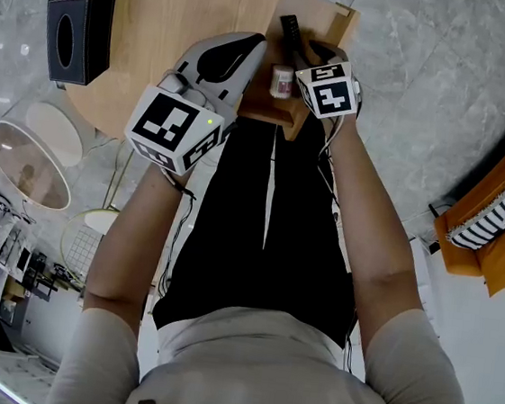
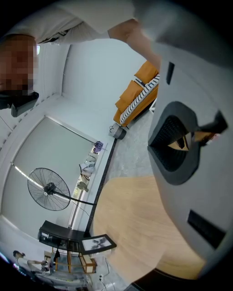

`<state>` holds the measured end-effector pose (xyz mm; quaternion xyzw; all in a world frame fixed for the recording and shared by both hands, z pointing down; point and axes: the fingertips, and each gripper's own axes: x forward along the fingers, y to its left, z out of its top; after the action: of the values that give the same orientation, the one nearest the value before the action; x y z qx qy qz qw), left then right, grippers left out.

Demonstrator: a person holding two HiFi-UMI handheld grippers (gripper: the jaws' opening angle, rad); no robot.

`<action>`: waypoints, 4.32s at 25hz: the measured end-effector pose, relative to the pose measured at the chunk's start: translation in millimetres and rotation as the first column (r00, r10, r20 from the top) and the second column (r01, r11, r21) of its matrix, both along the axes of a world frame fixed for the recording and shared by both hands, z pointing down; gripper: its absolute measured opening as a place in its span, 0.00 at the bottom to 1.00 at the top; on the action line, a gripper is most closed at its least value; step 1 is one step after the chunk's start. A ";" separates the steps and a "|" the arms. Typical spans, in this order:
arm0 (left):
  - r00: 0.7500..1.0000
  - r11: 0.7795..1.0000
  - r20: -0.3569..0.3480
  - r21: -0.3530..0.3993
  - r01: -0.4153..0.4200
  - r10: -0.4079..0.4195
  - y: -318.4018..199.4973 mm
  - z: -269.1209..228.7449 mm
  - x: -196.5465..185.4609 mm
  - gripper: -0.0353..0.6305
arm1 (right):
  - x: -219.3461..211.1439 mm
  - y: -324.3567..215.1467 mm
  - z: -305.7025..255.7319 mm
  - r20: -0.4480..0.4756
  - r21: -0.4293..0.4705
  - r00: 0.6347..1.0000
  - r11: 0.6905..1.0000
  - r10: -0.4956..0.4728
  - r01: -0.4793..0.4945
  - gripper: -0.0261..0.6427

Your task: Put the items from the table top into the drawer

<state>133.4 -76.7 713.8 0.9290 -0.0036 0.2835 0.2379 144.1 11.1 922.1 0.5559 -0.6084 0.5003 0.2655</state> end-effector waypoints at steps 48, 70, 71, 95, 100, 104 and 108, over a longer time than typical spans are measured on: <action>0.899 0.823 -0.406 0.446 0.351 -0.164 59.4 -579.9 -54.6 0.07 | 32.6 30.1 -761.3 -0.391 0.738 0.899 0.517 -0.196 0.433 0.09; 0.837 0.737 -0.476 0.457 0.498 -0.270 99.9 -622.8 -156.3 0.07 | -21.9 50.3 -804.0 -0.400 0.804 0.893 0.390 -0.205 0.449 0.09; 0.836 0.738 -0.479 0.456 0.497 -0.267 103.1 -625.4 -164.4 0.07 | -27.9 54.9 -807.6 -0.403 0.806 0.894 0.387 -0.196 0.448 0.09; 0.867 0.802 -0.487 0.474 0.363 -0.105 225.9 -635.0 -318.7 0.07 | -191.3 197.3 -828.1 -0.418 0.833 0.907 0.380 -0.042 0.402 0.08; 0.858 0.790 -0.505 0.484 0.377 -0.099 223.0 -641.7 -332.2 0.07 | -208.5 202.1 -823.7 -0.426 0.828 0.904 0.385 -0.044 0.408 0.08; 0.857 0.791 -0.506 0.483 0.375 -0.097 225.7 -640.5 -337.9 0.07 | -217.3 205.9 -814.5 -0.429 0.814 0.901 0.406 -0.062 0.415 0.08; 0.855 0.794 -0.511 0.482 0.369 -0.088 231.8 -638.9 -338.2 0.07 | -220.4 207.8 -809.7 -0.428 0.798 0.901 0.438 -0.071 0.414 0.08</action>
<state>-204.8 155.0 75.0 0.9890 -0.1461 0.0077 -0.0203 -76.3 218.9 112.4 0.5926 -0.7972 -0.0265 0.1123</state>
